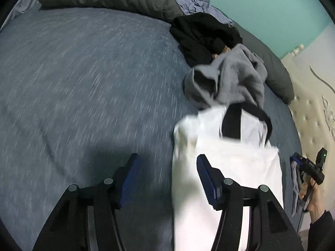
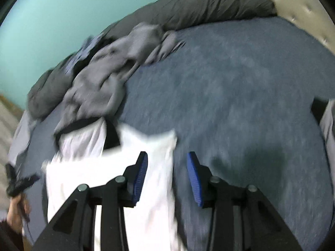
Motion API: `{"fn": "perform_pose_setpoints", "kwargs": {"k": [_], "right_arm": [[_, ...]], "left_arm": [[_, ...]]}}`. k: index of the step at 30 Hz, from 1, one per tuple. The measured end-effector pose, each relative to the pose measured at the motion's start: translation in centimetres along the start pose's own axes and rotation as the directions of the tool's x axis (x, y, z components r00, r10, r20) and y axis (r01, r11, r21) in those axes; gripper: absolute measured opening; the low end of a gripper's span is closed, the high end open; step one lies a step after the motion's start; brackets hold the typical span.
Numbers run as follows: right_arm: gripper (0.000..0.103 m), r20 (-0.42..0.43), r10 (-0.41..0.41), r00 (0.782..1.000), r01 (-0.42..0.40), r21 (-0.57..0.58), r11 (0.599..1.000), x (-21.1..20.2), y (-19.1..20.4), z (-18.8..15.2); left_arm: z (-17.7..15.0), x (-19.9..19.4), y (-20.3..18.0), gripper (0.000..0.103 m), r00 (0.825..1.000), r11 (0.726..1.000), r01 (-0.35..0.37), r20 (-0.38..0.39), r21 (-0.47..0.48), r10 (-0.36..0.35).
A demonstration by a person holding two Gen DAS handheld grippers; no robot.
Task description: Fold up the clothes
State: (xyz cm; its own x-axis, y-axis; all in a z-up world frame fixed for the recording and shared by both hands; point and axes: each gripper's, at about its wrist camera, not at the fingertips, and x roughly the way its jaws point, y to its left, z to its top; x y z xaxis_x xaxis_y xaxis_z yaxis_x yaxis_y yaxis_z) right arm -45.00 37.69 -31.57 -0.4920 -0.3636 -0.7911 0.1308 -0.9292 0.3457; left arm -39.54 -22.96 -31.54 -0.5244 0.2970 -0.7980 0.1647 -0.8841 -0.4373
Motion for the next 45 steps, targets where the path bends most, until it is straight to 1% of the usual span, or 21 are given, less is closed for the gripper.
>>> {"fn": "perform_pose_setpoints", "kwargs": {"k": [3, 4, 8, 11, 14, 18, 22, 24, 25, 26, 27, 28, 29, 30, 34, 40, 45], "right_arm": [[0.039, -0.061, 0.053, 0.997, -0.054, -0.025, 0.998, -1.7, -0.1, -4.6], [0.039, -0.083, 0.073, 0.994, -0.075, -0.02, 0.997, -2.3, -0.3, -6.4], [0.039, -0.154, 0.121, 0.981, -0.116, 0.036, 0.993, -3.6, -1.2, -12.2], [0.039, -0.184, 0.132, 0.974, -0.118, 0.086, 0.989, -4.1, -1.8, -15.3], [0.039, -0.179, 0.142, 0.973, -0.124, 0.107, 0.986, -4.5, -1.7, -16.9], [0.039, -0.191, 0.136, 0.972, -0.118, 0.1, 0.988, -4.1, -1.5, -17.6], [0.039, -0.197, 0.13, 0.972, -0.114, 0.094, 0.989, -3.8, -1.3, -18.3], [0.039, -0.193, 0.129, 0.973, -0.113, 0.092, 0.989, -3.7, -1.3, -18.7], [0.034, -0.193, 0.131, 0.972, -0.115, 0.092, 0.989, -3.6, -1.4, -18.8], [0.026, -0.193, 0.133, 0.972, -0.116, 0.093, 0.989, -3.6, -1.4, -18.9], [0.023, -0.193, 0.134, 0.972, -0.118, 0.093, 0.989, -3.5, -1.5, -19.0], [0.016, -0.194, 0.136, 0.972, -0.119, 0.094, 0.988, -3.4, -1.5, -19.1], [0.009, -0.188, 0.135, 0.973, -0.121, 0.089, 0.989, -3.5, -1.4, -19.0], [0.008, -0.182, 0.135, 0.974, -0.122, 0.083, 0.989, -3.5, -1.3, -19.0], [0.005, -0.169, 0.124, 0.978, -0.119, 0.044, 0.992, -4.3, -0.6, -18.4], [0.005, -0.153, 0.112, 0.982, -0.113, 0.003, 0.994, -6.2, -0.4, -17.2], [0.004, -0.152, 0.105, 0.983, -0.11, -0.021, 0.994, -8.1, -0.3, -16.9]], "left_arm": [[-4.0, -1.8, 0.5, 0.06, 0.999, 0.999, 0.042, -0.031, 0.001, -0.042], [-5.5, -2.3, 0.5, 0.06, 0.998, 0.999, 0.052, -0.043, 0.007, -0.052], [-10.9, -3.7, 0.5, 0.06, 0.992, 0.996, 0.092, -0.085, 0.008, -0.091], [-13.9, -3.7, 0.7, 0.06, 0.987, 0.994, 0.108, -0.119, -0.006, -0.108], [-16.1, -3.7, 0.8, 0.06, 0.983, 0.992, 0.122, -0.131, -0.034, -0.125], [-17.7, -3.8, 0.2, 0.06, 0.984, 0.992, 0.121, -0.133, -0.024, -0.123], [-18.2, -3.4, -0.2, 0.059, 0.983, 0.993, 0.121, -0.136, -0.012, -0.122], [-18.3, -3.2, -0.3, 0.05, 0.983, 0.992, 0.124, -0.135, -0.007, -0.123], [-18.3, -3.0, -0.4, 0.039, 0.983, 0.993, 0.122, -0.137, -0.004, -0.121], [-18.4, -2.9, -0.5, 0.033, 0.984, 0.993, 0.116, -0.14, -0.001, -0.115], [-18.4, -2.7, -0.5, 0.031, 0.984, 0.994, 0.112, -0.142, 0.001, -0.111], [-18.5, -2.6, -0.4, 0.023, 0.983, 0.994, 0.112, -0.144, 0.001, -0.111], [-18.6, -2.5, -0.4, 0.011, 0.983, 0.994, 0.112, -0.144, 0.002, -0.11], [-18.6, -2.5, -0.3, 0.007, 0.983, 0.994, 0.111, -0.145, 0.003, -0.11], [-18.5, -3.0, -0.4, 0.004, 0.985, 0.995, 0.103, -0.139, 0.013, -0.1], [-17.6, -5.4, -0.3, 0.003, 0.988, 0.994, 0.104, -0.12, 0.026, -0.1], [-17.4, -7.7, -0.4, 0.003, 0.988, 0.993, 0.113, -0.113, 0.043, -0.107]]}}
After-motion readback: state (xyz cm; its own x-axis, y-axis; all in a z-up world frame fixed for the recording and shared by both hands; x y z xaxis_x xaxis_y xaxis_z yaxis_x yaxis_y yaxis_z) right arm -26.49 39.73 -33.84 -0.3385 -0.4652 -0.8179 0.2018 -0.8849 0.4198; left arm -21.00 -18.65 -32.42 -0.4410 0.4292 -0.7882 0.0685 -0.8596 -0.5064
